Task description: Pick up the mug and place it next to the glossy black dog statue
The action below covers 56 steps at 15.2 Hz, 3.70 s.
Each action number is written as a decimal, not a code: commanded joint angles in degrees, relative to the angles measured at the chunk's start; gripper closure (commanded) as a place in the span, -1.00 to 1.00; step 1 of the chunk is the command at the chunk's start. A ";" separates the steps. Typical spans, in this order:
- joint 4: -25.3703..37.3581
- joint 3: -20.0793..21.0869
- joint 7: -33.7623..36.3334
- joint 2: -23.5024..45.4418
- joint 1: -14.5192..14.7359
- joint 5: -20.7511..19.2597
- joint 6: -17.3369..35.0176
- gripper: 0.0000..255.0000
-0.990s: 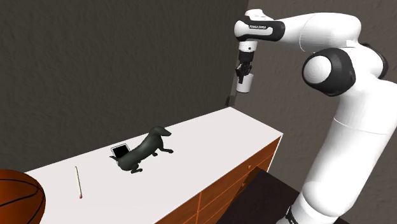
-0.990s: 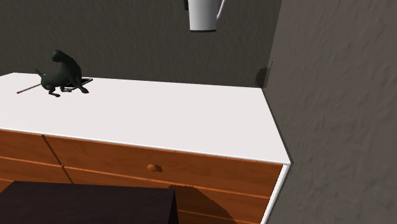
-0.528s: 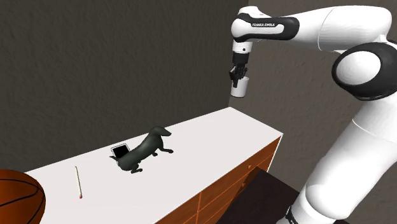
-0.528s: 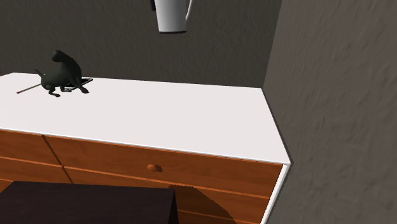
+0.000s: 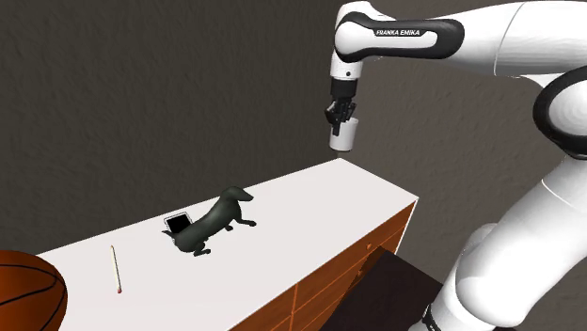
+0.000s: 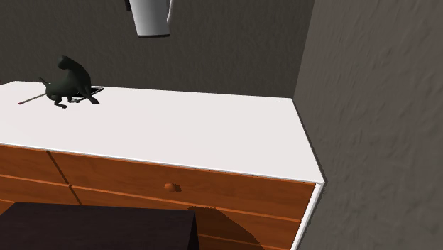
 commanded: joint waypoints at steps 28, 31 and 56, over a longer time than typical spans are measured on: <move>4.75 26.96 41.79 3.30 15.33 5.60 -3.71 1.00; 4.40 28.15 43.82 4.40 16.13 5.50 -2.37 1.00; -15.17 28.51 44.41 4.18 16.40 5.65 16.98 1.00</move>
